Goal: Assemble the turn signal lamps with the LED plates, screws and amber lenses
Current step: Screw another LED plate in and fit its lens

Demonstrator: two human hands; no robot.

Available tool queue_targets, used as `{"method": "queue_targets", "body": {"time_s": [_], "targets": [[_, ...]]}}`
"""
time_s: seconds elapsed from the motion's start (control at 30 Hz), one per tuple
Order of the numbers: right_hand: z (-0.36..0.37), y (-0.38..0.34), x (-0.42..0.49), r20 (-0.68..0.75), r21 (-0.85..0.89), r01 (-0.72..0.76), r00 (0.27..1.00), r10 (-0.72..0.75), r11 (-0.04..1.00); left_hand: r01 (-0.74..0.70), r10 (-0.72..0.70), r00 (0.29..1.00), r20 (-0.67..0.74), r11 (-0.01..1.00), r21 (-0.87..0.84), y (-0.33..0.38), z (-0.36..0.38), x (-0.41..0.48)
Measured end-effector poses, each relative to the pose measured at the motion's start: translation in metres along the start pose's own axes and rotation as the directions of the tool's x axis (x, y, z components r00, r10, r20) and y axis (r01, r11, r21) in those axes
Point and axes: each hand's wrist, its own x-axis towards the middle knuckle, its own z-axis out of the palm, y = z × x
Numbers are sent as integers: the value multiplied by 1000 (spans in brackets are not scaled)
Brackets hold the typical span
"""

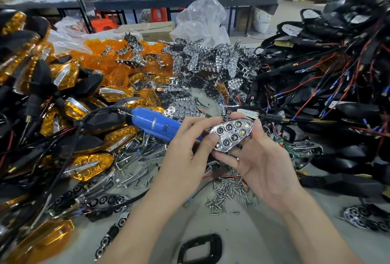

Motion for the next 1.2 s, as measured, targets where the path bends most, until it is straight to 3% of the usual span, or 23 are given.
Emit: {"method": "queue_targets", "body": {"time_s": [0.27,0.4,0.57,1.2], "targets": [[0,3,4,-61,10,7,998,-7,1000,31,-31,1000,-1,998,47,-6,2,-1],[-4,0,7,-107,-7,40,993,-41,999,-28,17,999,52,973,230,-12,-1,-6],[-12,-9,8,-157,51,108,983,-99,993,-29,-25,993,115,896,443,-15,-6,-8],[-14,-17,7,-186,40,163,971,-153,986,11,-15,1000,10,955,297,-27,-9,-5]]}}
